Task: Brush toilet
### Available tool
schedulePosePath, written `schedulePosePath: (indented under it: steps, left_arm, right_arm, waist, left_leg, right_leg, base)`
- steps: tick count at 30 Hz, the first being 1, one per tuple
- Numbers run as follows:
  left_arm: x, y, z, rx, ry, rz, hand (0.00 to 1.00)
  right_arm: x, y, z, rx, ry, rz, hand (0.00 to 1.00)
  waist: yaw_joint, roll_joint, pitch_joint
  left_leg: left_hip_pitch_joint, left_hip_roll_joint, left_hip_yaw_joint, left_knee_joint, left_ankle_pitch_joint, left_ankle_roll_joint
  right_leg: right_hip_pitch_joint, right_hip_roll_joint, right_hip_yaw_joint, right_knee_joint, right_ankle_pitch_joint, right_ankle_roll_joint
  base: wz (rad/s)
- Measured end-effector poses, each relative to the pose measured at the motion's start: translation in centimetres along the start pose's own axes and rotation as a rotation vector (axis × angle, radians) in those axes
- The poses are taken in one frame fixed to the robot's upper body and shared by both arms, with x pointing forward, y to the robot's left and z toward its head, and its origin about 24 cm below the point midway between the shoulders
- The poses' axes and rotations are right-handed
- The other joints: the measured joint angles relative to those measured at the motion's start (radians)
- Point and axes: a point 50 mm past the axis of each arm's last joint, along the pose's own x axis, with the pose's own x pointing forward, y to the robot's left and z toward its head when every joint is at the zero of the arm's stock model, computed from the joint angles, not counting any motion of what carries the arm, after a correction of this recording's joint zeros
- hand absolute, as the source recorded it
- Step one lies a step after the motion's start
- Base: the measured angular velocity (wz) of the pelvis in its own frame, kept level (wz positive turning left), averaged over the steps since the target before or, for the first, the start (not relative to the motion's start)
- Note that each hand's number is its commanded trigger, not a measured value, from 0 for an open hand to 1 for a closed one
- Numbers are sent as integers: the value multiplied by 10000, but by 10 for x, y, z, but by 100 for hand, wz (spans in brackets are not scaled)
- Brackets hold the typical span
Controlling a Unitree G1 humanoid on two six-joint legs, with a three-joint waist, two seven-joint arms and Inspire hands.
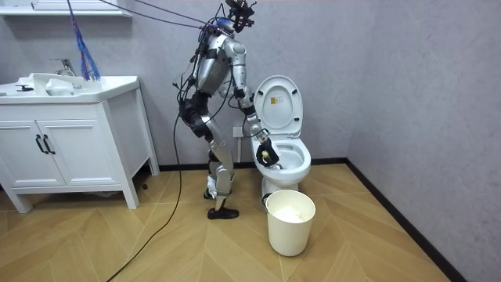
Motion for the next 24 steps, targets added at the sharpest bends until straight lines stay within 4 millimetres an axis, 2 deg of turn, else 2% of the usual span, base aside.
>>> schedulePosePath:
  steps: [2,3,4,8,11,14,18,20,22,24]
  left_arm:
    - [4,3,-3,-57,-11,201,0]
    - [4,4,-4,-35,-27,190,0]
    - [4,5,-6,35,-46,187,0]
    - [8,9,-8,85,-127,360,0]
    - [8,10,-11,170,-175,347,0]
    - [9,13,-14,316,-245,344,0]
    - [8,17,-22,610,-251,289,0]
    - [5,19,-27,735,-269,224,0]
    - [-1,17,-29,718,-286,52,0]
    - [-5,15,-30,673,-242,-80,0]
  right_arm:
    - [5,-17,9,581,-69,-426,100]
    - [6,-19,10,650,-70,-500,100]
    - [7,-23,12,711,-122,-695,100]
    - [11,-48,18,813,-417,-1486,100]
    - [10,-56,31,306,-1009,-1865,100]
    - [8,-61,40,-515,-1525,-2245,100]
    - [1,-63,53,-1892,-2360,-2738,100]
    - [-5,-59,59,-2545,-2793,-2798,100]
    - [-9,-52,60,-3241,-2997,-2620,100]
    - [-14,-46,62,-3502,-3160,-2458,100]
  waist:
    - [-35,-36,24]
    - [-42,-56,36]
    - [-52,-148,94]
    - [-205,-359,192]
    - [-142,-496,179]
    - [-146,-503,175]
    - [-63,-486,158]
    - [-55,-482,132]
    - [-41,-395,50]
    - [-11,-347,5]
  left_leg:
    - [-283,16,67,293,-2,-3]
    - [-290,16,79,346,-2,-3]
    - [-289,12,150,454,-3,-3]
    - [-430,16,149,579,-9,-9]
    - [-512,81,241,633,-14,-13]
    - [-612,181,256,718,-12,-18]
    - [-716,300,223,936,-86,-122]
    - [-708,370,183,939,-99,-181]
    - [-703,425,64,910,-85,-247]
    - [-677,520,-15,905,-100,-294]
  right_leg:
    - [-287,-15,93,265,18,-35]
    - [-292,-9,118,306,17,-37]
    - [-307,-5,192,359,0,-58]
    - [-482,-77,193,630,-42,-84]
    - [-547,21,216,569,83,-126]
    - [-635,61,194,612,132,-174]
    - [-641,256,165,518,239,-301]
    - [-593,358,109,426,281,-343]
    - [-484,454,-22,266,334,-398]
    - [-355,554,-84,110,369,-444]
  base:
    - [-7]
    - [-5]
    - [-5]
    - [0]
    - [-12]
    - [-6]
    - [-13]
    - [-5]
    - [3]
    - [2]
